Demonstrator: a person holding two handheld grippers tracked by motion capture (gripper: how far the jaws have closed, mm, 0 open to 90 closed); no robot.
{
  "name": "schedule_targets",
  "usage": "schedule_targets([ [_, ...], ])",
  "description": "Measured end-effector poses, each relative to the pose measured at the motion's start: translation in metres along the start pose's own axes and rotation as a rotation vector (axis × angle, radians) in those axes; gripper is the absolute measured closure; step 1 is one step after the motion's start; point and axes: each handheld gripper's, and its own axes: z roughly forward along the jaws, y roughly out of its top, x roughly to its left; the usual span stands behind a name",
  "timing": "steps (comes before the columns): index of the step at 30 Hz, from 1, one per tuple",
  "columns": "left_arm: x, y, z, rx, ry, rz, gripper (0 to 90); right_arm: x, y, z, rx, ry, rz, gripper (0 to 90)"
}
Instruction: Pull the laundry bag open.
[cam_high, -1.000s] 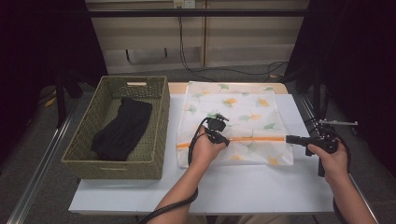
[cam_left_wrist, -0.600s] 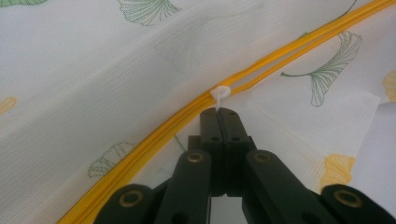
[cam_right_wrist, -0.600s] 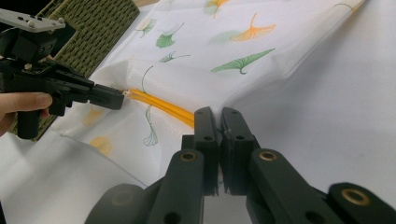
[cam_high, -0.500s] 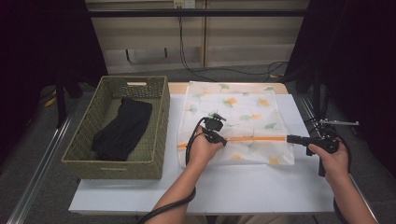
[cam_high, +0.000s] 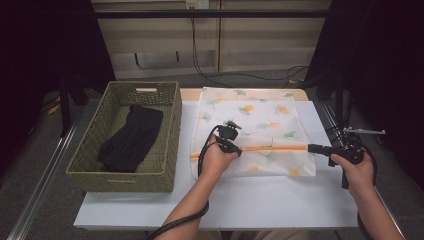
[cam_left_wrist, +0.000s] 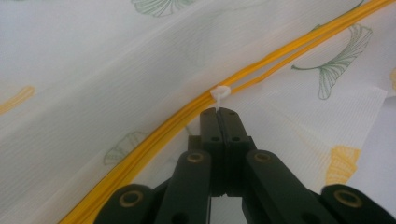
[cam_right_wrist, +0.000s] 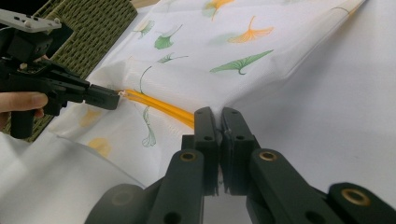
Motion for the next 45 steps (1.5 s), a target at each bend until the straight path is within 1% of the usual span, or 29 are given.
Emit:
schedule_targets([
  [1,0.002,-0.001,-0.001,0.007,0.009,0.011,90.0,-0.001,0.0,-0.001,-0.002,0.003,-0.001,86.9],
  [2,0.002,-0.001,-0.001,0.002,0.005,0.001,90.0,-0.001,0.0,-0.001,-0.003,0.005,-0.005,86.9],
  [4,0.004,-0.002,-0.002,0.013,0.006,0.013,90.0,-0.002,0.0,-0.001,-0.002,0.0,0.003,86.9],
  [5,0.003,-0.002,-0.001,-0.007,0.012,-0.006,90.0,-0.001,0.0,-0.001,-0.002,-0.002,0.001,86.9],
  [6,0.005,-0.002,-0.003,0.008,0.007,0.006,90.0,-0.001,0.0,-0.001,-0.003,0.0,0.003,86.9],
  [7,0.005,-0.002,-0.004,0.002,0.014,0.001,90.0,-0.001,0.0,-0.002,-0.004,0.001,0.001,87.0],
  [9,0.005,-0.003,-0.004,0.003,0.015,0.0,90.0,-0.002,0.0,-0.003,-0.007,-0.003,0.0,87.0],
  [10,0.008,-0.003,-0.006,0.013,0.013,0.01,90.0,-0.002,0.0,-0.003,-0.006,0.002,0.004,86.9],
  [12,0.008,-0.003,-0.006,0.009,0.017,0.004,90.0,-0.002,0.0,-0.003,-0.007,-0.002,0.002,86.9],
  [13,0.008,-0.004,-0.006,-0.004,0.021,-0.009,90.0,-0.002,0.0,-0.003,-0.005,-0.003,0.004,86.9],
  [14,0.011,-0.004,-0.008,0.013,0.019,0.0,90.0,-0.003,0.0,-0.003,-0.006,-0.001,0.007,86.9],
  [16,0.013,-0.006,-0.008,0.011,0.016,-0.004,90.0,-0.003,0.0,-0.003,-0.008,-0.001,0.007,86.9],
  [18,0.014,-0.007,-0.008,0.007,0.022,-0.008,90.0,-0.003,0.0,-0.003,-0.005,-0.003,0.003,87.0],
  [19,0.016,-0.008,-0.009,0.014,0.015,-0.004,90.0,-0.003,0.0,-0.003,-0.004,0.0,0.006,86.9],
  [20,0.015,-0.008,-0.009,0.004,0.021,-0.022,90.0,-0.003,0.0,-0.003,-0.003,0.0,0.006,86.9],
  [21,0.015,-0.008,-0.009,0.004,0.021,-0.022,90.0,-0.003,0.0,-0.003,-0.003,0.0,0.006,86.9],
  [22,0.017,-0.009,-0.01,0.019,0.021,-0.007,90.0,-0.003,0.0,-0.003,-0.004,0.0,0.006,86.9],
  [23,0.017,-0.009,-0.01,0.019,0.021,-0.007,90.0,-0.003,0.0,-0.003,-0.004,0.0,0.006,86.9],
  [24,0.017,-0.009,-0.01,0.004,0.018,-0.023,90.0,-0.003,0.0,-0.003,-0.004,-0.001,0.006,86.9],
  [27,0.017,-0.009,-0.011,0.009,0.022,-0.013,90.0,-0.003,0.0,-0.003,-0.004,-0.002,0.005,86.9],
  [30,0.016,-0.009,-0.01,0.003,0.024,-0.019,90.0,-0.002,0.0,-0.003,-0.003,0.0,0.007,86.9],
  [31,0.017,-0.009,-0.011,0.021,0.021,0.001,90.0,-0.002,0.0,-0.003,-0.003,0.0,0.007,86.9],
  [36,0.017,-0.008,-0.011,0.025,0.022,0.002,90.0,-0.003,0.0,-0.003,-0.003,0.0,0.007,86.9],
  [39,0.017,-0.008,-0.011,0.018,0.024,0.0,90.0,-0.003,0.0,-0.003,-0.003,0.0,0.006,86.9],
  [42,0.017,-0.008,-0.012,0.025,0.021,0.0,90.0,-0.003,0.0,-0.003,-0.004,0.0,0.006,86.9],
  [44,0.017,-0.008,-0.012,0.018,0.029,-0.015,90.0,-0.002,0.0,-0.003,-0.005,-0.004,0.004,86.9],
  [45,0.019,-0.009,-0.013,0.014,0.032,-0.024,90.0,-0.003,0.0,-0.004,-0.004,-0.004,0.007,86.9],
])
